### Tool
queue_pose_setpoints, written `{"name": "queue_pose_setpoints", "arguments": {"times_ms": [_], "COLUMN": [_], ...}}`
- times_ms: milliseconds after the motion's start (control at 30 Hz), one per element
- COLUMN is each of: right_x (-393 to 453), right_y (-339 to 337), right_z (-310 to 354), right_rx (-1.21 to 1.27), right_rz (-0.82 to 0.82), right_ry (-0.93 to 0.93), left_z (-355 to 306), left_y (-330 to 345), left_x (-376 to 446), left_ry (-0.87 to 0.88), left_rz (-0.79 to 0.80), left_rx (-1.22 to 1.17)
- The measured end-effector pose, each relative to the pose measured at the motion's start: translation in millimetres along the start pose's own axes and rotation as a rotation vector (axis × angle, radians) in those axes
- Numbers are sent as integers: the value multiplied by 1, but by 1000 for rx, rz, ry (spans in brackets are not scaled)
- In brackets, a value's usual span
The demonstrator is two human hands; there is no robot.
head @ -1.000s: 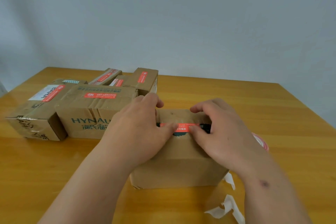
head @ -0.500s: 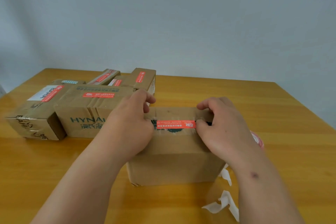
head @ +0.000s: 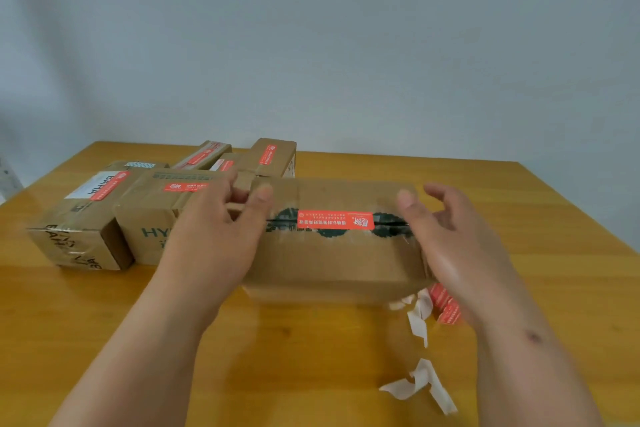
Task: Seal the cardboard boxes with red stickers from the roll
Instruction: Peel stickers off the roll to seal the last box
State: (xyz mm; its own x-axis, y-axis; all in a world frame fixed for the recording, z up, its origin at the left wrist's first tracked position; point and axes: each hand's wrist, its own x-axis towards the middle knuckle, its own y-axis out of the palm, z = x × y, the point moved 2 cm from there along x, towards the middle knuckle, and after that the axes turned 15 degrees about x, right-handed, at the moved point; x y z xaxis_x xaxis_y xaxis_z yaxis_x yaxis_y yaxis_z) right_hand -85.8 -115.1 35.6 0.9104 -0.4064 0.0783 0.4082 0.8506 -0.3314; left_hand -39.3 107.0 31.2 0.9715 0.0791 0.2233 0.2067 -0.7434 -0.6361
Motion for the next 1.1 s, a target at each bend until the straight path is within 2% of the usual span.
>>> {"name": "queue_pose_setpoints", "arguments": {"times_ms": [67, 167, 233, 433, 500, 600, 700, 767, 1000, 1100], "right_x": [-5, -9, -12, -32, -35, -39, -44, -46, -36, -32], "right_y": [-10, -19, -19, -6, -2, 0, 2, 2, 10, 8], "right_z": [3, 3, -1, -26, -34, -40, -43, -44, -49, -51], "right_rx": [208, 366, 418, 506, 513, 410, 168, 47, -78, -21], "right_rz": [-53, -118, -141, -111, -115, -121, 11, 103, 101, 73], "right_ry": [-22, 17, 75, 46, 56, 34, 104, 144, 102, 53], "left_z": [-9, -15, -9, 15, 24, 31, 34, 33, 30, 31], "left_y": [-11, -17, -13, 0, 4, 11, 22, 25, 34, 44], "left_x": [-9, -17, -15, -26, -31, -41, -54, -58, -47, -41], "left_ry": [27, -13, -90, -260, -313, -354, -271, -248, -246, -194], "left_rz": [-90, -166, -161, -89, -119, -94, 3, 53, 60, 56], "left_rx": [-204, -487, -596, -802, -775, -518, -296, -241, -207, -69]}}
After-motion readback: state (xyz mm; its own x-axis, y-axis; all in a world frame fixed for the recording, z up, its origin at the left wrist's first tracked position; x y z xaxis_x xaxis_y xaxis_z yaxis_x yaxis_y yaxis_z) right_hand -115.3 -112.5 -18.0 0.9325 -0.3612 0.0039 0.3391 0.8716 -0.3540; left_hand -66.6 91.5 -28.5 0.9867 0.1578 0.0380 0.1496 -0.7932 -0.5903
